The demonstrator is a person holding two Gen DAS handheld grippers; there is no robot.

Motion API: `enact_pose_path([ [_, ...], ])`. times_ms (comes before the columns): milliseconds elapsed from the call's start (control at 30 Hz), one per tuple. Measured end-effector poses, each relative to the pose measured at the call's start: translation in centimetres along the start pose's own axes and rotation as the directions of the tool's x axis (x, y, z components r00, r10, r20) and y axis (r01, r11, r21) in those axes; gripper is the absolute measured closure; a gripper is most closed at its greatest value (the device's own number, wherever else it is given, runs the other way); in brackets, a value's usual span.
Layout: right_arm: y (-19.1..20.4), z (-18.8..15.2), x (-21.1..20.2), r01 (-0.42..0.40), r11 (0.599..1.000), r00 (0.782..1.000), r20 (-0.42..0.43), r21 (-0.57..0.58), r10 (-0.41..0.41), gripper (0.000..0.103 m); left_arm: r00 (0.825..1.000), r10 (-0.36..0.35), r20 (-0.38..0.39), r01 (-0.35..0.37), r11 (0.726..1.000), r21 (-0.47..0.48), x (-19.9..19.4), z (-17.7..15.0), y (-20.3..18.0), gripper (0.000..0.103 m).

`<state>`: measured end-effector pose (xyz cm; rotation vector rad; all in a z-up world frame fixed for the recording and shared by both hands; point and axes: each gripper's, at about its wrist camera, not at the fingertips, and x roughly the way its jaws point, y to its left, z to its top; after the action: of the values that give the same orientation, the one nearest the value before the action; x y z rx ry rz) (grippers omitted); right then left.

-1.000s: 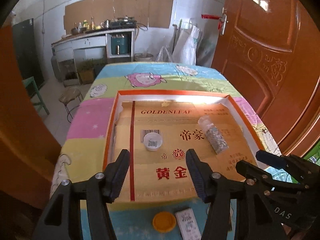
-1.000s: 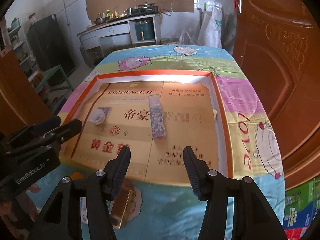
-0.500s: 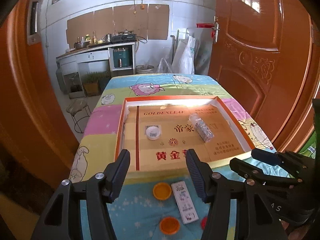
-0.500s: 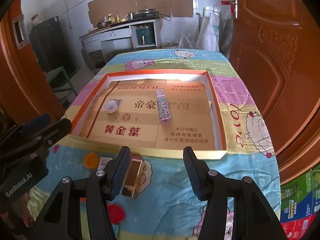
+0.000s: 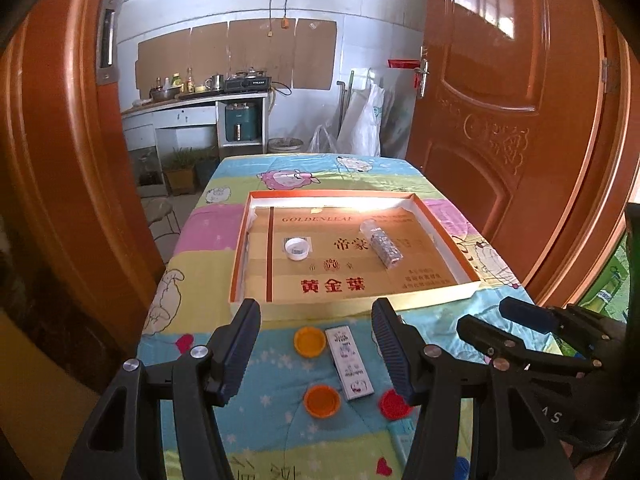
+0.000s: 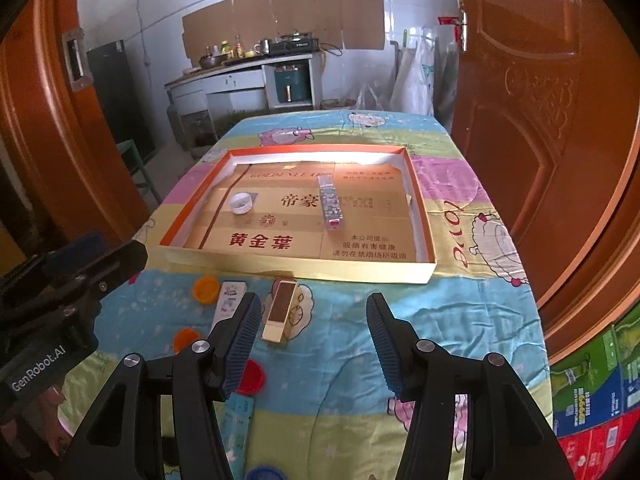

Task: Organize rigid objects
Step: 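Withdraw both open tools from the box lid toward the remaining caps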

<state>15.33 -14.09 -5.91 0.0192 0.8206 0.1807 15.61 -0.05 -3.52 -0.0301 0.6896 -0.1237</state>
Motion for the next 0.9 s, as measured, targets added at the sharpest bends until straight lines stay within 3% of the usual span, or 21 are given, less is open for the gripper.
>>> enact_pose_path([
  [900, 1.7, -8.9, -5.7, -0.009, 1.000, 0.999, 0.043, -0.009, 0.010, 0.046, 1.000, 0.004, 0.022, -0.004, 1.000, -0.015, -5.7, -9.1, -0.2, 0.045],
])
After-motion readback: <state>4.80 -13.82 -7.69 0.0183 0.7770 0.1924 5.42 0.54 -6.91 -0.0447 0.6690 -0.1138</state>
